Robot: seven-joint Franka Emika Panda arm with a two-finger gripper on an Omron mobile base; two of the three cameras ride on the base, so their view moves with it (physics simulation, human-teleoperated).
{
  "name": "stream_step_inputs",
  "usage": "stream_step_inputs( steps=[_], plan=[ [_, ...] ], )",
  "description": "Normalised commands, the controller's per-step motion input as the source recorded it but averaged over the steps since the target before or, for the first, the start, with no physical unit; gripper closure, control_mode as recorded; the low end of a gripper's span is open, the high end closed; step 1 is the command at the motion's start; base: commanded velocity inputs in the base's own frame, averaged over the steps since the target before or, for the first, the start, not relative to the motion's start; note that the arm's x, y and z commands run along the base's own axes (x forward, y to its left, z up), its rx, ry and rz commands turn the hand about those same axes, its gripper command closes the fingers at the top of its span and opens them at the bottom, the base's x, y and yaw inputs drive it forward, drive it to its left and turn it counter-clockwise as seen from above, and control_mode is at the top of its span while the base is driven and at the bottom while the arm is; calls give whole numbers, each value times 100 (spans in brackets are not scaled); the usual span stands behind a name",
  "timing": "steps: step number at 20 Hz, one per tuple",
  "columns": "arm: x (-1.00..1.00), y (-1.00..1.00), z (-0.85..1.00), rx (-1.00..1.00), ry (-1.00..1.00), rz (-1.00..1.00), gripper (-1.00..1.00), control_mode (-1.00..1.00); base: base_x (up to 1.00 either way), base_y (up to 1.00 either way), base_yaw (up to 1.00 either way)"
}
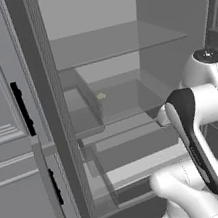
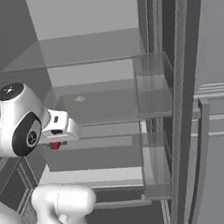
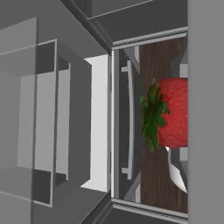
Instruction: Take the strawberry from the fridge and place it on top of the pancake, located on the dining counter.
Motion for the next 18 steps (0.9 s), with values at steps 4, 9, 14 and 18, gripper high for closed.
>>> stream_step_inputs(
  steps=[4,9,14,18],
  plan=[
    [0,0,0,0,0,0,100,100,-100,-6,2],
    [0,0,0,0,0,0,100,100,-100,-1,31],
    [0,0,0,0,0,0,100,100,-100,0,56],
    [0,0,0,0,0,0,100,100,-96,-3,71]
  ],
)
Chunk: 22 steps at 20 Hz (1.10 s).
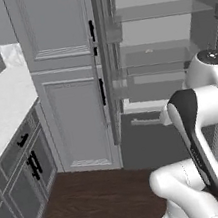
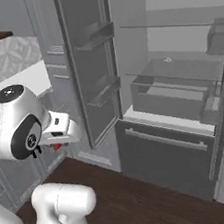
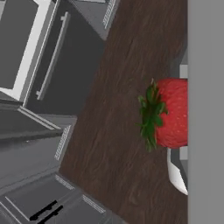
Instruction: Take the strawberry from the fridge and place it on top of the pancake, located on the dining counter.
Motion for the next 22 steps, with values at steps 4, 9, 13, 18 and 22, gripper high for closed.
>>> stream_step_inputs(
  steps=[4,9,13,18,22],
  plan=[
    [0,0,0,0,0,0,100,100,-51,-5,90],
    [0,0,0,0,0,0,100,100,-22,-1,94],
    [0,0,0,0,0,0,100,100,0,8,100],
    [0,0,0,0,0,0,100,100,0,24,98],
    [0,0,0,0,0,0,100,100,2,100,48]
  ],
)
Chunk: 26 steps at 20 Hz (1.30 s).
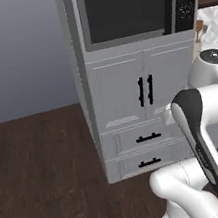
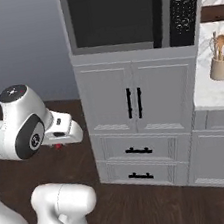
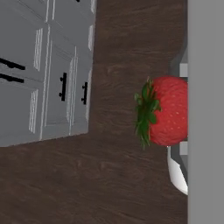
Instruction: Take the strawberry from the fridge and place it on top of the pancake, located on the dining counter.
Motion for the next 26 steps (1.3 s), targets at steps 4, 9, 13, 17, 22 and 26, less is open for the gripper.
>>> stream_step_inputs(
  steps=[4,9,13,17,22,26],
  plan=[
    [0,0,0,0,0,0,100,100,29,100,9],
    [0,0,0,0,0,0,100,100,51,100,0],
    [0,0,0,0,0,0,100,100,57,100,0],
    [0,0,0,0,0,0,100,100,68,100,-5],
    [0,0,0,0,0,0,100,100,72,100,-8],
    [0,0,0,0,0,0,100,100,95,100,-14]
  ],
)
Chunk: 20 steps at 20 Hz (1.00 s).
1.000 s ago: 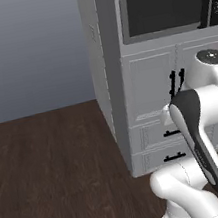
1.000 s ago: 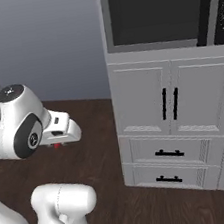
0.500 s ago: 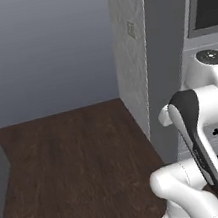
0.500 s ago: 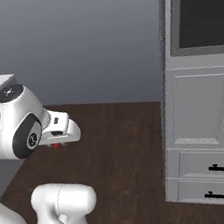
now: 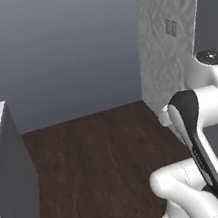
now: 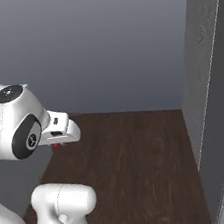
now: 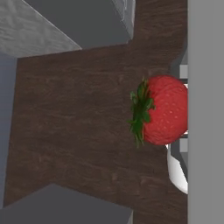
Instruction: Take the strawberry from the fridge and place it on top of the pancake, located on the dining counter.
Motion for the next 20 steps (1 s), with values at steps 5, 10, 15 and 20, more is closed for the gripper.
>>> stream_step_inputs(
  steps=[5,10,15,20],
  plan=[
    [0,0,0,0,0,0,100,100,100,95,-12],
    [0,0,0,0,0,0,100,100,100,88,-6],
    [0,0,0,0,0,0,100,100,100,50,0],
    [0,0,0,0,0,0,100,100,100,19,1]
  ],
)
